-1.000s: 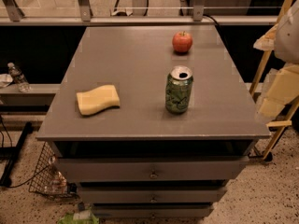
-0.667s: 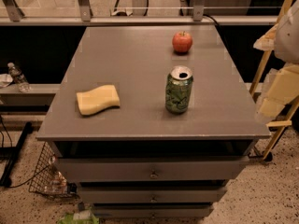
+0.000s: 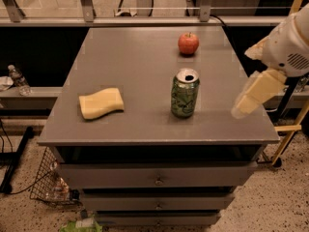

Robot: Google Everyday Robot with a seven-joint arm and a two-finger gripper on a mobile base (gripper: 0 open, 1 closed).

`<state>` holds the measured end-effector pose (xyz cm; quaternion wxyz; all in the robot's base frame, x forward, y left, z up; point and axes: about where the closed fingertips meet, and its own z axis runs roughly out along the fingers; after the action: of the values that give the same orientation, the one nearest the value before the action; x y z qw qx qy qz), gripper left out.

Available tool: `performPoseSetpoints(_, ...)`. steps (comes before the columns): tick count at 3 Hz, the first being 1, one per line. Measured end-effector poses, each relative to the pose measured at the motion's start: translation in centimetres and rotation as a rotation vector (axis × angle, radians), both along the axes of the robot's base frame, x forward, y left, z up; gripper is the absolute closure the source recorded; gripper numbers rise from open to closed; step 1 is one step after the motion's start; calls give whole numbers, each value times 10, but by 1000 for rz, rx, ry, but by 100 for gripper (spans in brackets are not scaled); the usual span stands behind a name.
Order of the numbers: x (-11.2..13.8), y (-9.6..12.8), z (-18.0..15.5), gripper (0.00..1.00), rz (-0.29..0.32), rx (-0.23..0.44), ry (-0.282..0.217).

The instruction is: Move green can near apple

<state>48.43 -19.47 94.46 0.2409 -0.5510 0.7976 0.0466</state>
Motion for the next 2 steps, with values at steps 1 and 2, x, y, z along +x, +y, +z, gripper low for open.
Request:
performPoseSetpoints(1, 19, 23, -19, 0, -1, 97, 13)
performPoseSetpoints(2, 31, 43, -36, 0, 4, 174, 32)
